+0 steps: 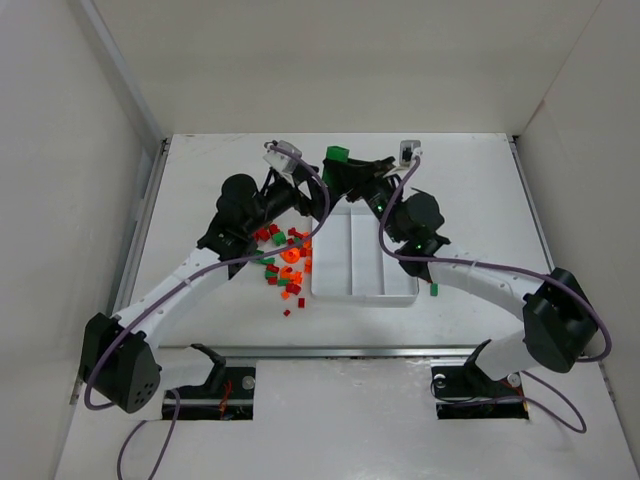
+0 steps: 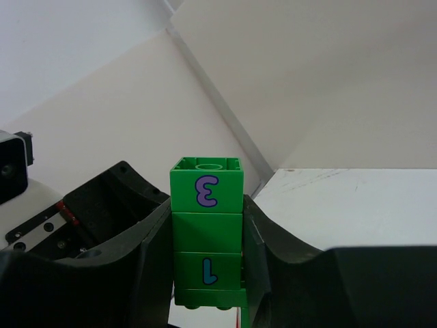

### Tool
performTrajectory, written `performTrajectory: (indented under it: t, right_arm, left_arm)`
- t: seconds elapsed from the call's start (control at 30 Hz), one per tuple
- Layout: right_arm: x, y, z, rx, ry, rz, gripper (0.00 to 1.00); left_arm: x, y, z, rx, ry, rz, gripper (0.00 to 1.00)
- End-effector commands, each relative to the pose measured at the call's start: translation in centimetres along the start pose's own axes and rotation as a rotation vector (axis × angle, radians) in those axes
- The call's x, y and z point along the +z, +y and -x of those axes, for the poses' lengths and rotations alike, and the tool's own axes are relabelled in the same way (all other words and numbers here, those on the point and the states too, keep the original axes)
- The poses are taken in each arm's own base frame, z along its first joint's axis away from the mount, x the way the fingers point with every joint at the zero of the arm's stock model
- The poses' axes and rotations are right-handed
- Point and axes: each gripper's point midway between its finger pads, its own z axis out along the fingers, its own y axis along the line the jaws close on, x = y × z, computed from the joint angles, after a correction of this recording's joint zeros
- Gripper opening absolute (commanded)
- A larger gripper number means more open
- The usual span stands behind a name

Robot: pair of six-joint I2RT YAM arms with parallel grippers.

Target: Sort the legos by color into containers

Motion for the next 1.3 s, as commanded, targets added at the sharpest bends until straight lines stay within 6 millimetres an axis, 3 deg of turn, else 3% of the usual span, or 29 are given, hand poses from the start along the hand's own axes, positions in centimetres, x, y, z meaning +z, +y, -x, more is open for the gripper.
performTrajectory:
  t: [0.0, 0.17, 0.3, 0.37, 0.43, 0.47, 0.53, 0.57, 0.6, 0.73, 0.77, 0.9, 1.03, 1.2, 1.27]
  right_arm:
    - [0.8, 2.1, 2.4, 0.030, -0.078, 0.029, 0.00]
    - [0.7, 2.5, 1.9, 0.032, -0.060, 0.040, 0.00]
    - [0.8, 2.6, 1.7, 0.030, -0.044, 0.042, 0.00]
    - [0.8, 2.4, 1.0, 0.027, -0.024, 0.040, 0.00]
    - [0.6, 2.0, 0.4, 0.024, -0.008, 0.031, 0.00]
    - [0.6, 2.0, 0.4, 0.024, -0.008, 0.031, 0.00]
    - [0.7, 1.9, -0.1, 0.022, 0.007, 0.034, 0.04]
    - [0.6, 2.1, -0.3, 0.022, 0.015, 0.047, 0.10]
    - [0.7, 1.9, -0.7, 0.021, 0.022, 0.042, 0.29]
    - [0.5, 2.1, -0.6, 0.004, 0.030, 0.055, 0.78]
    - [0.5, 2.0, -0.8, 0.003, 0.038, 0.050, 0.83]
    - [0.1, 1.5, 2.2, -0.047, 0.002, 0.035, 0.91]
    - [-0.5, -0.4, 3.4, -0.087, 0.027, 0.007, 0.91]
    - [-1.2, -2.1, 3.5, -0.119, 0.076, 0.011, 0.91]
    - [-1.5, -2.9, 4.5, -0.133, 0.080, 0.006, 0.91]
  left_arm:
    - [0.5, -1.2, 4.4, 0.022, -0.124, -0.028, 0.84]
    - [0.8, -0.7, 4.2, 0.018, -0.121, -0.003, 0.63]
    - [0.8, 0.1, 4.4, 0.015, -0.132, 0.044, 0.40]
    - [0.8, 0.1, 4.6, 0.018, -0.141, 0.042, 0.23]
    - [0.8, 0.1, 4.6, 0.018, -0.141, 0.042, 0.19]
    - [0.8, 0.1, 4.6, 0.018, -0.141, 0.042, 0.09]
    - [0.6, -0.1, 5.0, 0.021, -0.149, 0.040, 0.00]
    - [0.6, 0.1, 5.0, 0.020, -0.152, 0.050, 0.00]
    - [0.6, 0.3, 5.1, 0.019, -0.154, 0.059, 0.00]
    - [0.0, -0.1, 4.8, 0.071, -0.147, 0.041, 0.00]
    - [-0.2, 0.0, 4.2, 0.080, -0.127, 0.045, 0.00]
    - [-0.9, 0.5, 2.4, 0.134, -0.061, 0.060, 0.00]
    - [-1.3, 1.0, 0.6, 0.202, -0.019, 0.066, 0.00]
    - [-2.0, 0.2, -1.2, 0.255, 0.022, -0.001, 0.00]
    - [-2.1, 0.0, -1.8, 0.298, 0.046, -0.028, 0.00]
